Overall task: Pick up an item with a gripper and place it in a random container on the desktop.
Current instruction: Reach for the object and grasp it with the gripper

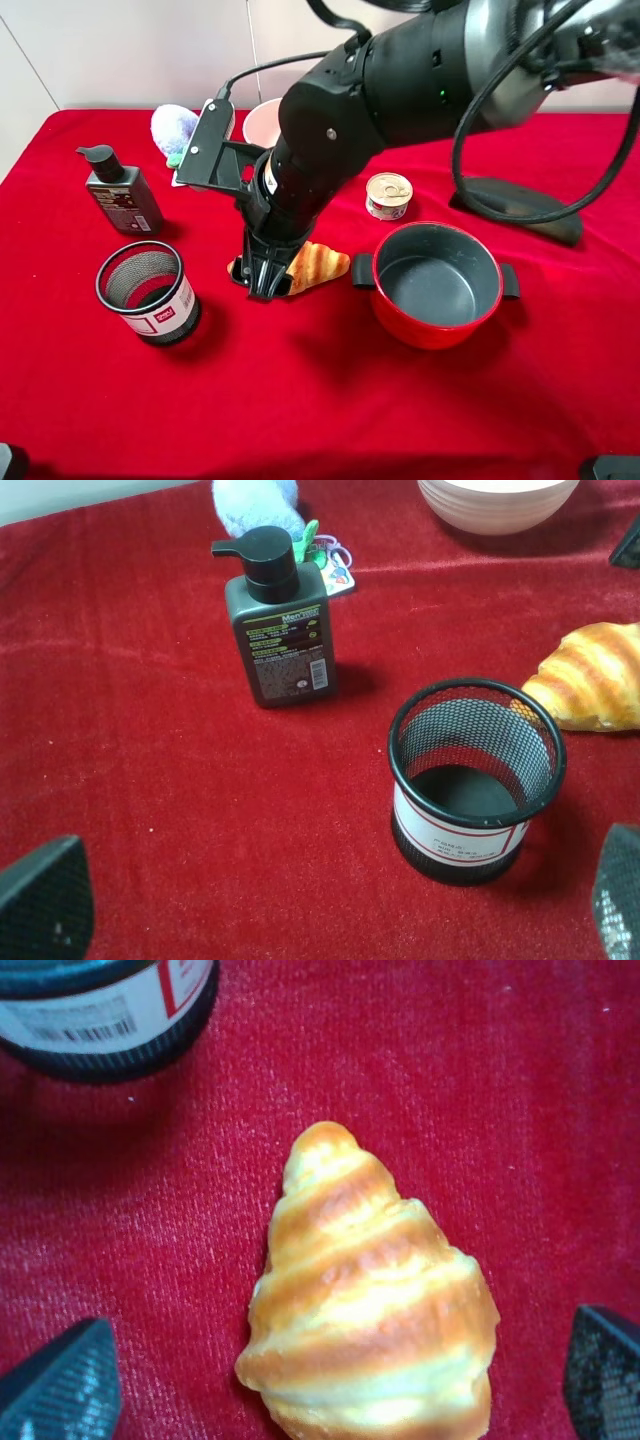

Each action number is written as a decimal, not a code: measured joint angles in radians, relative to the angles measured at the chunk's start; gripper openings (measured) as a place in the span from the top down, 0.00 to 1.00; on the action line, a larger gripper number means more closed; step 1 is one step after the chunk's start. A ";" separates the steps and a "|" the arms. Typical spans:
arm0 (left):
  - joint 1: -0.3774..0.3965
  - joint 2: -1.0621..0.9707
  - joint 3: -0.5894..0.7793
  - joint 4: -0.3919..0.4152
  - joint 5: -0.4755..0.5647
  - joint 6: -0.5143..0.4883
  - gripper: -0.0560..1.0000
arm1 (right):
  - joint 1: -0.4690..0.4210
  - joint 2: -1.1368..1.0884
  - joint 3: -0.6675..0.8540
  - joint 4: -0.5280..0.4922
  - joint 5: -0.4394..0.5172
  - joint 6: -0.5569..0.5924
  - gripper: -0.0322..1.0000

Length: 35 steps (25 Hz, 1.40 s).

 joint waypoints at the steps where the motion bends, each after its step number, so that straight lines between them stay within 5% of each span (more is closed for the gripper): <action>1: 0.000 0.000 0.000 0.000 0.000 0.000 0.01 | 0.000 0.007 0.000 0.000 -0.006 0.000 0.30; 35: 0.000 0.000 0.000 0.000 0.000 0.000 0.01 | -0.060 0.140 -0.001 -0.119 -0.033 0.004 0.30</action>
